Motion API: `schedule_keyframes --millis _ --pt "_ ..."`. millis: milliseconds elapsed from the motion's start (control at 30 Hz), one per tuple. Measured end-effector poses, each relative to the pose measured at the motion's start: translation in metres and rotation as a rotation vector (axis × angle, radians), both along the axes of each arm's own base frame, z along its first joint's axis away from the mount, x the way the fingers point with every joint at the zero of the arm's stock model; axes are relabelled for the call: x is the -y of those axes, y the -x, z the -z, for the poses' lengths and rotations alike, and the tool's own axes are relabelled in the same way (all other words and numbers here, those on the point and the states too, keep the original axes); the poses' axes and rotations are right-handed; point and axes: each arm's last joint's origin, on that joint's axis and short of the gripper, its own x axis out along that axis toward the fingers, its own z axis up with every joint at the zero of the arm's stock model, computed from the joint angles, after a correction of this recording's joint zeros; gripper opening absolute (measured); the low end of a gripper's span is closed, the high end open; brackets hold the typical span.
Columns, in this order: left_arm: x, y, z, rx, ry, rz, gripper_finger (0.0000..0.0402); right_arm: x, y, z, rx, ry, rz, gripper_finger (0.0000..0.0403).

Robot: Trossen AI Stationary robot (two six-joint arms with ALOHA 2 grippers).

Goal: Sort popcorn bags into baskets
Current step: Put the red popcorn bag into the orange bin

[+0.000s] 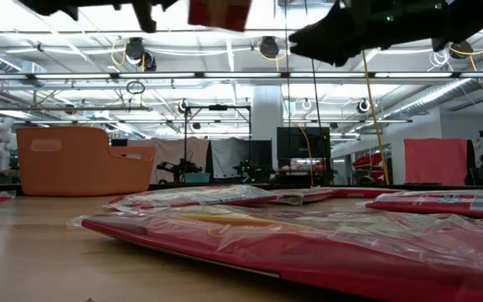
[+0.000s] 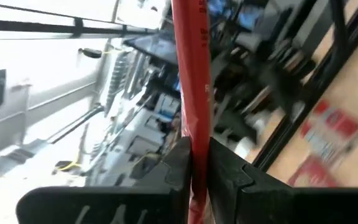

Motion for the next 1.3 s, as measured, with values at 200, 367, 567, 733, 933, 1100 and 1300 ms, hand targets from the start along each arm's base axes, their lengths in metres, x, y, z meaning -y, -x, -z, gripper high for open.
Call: schedule_keyframes --millis 200,367,567,733,933,1100,1300 --pt "-0.026 0.041 -0.017 0.001 -0.085 -0.074 0.0019 -0.009 0.007 0.016 0.005 -0.006 -0.039 0.0250" --pt "-0.052 0.062 -0.024 0.026 -0.114 -0.143 0.0031 -0.013 0.016 0.027 0.075 -0.014 -0.058 0.0250" --pt "-0.075 0.074 -0.028 0.044 0.059 -0.245 0.0027 -0.013 0.024 0.033 0.131 -0.016 -0.059 0.0249" --pt "-0.065 0.069 -0.027 0.014 0.082 -0.044 0.0018 -0.011 0.024 0.026 0.215 -0.040 0.001 0.0249" --pt "-0.054 0.068 -0.021 -0.059 0.068 -0.014 0.0036 -0.004 0.024 0.017 0.380 -0.194 0.034 0.0249" --pt "-0.040 0.056 -0.012 -0.126 -0.093 0.114 0.0029 0.012 0.015 0.019 0.535 -0.583 0.075 0.0249" --pt "-0.024 0.046 -0.011 -0.109 -0.274 0.151 0.0035 0.016 -0.027 0.010 0.532 -0.793 -0.100 0.0252"
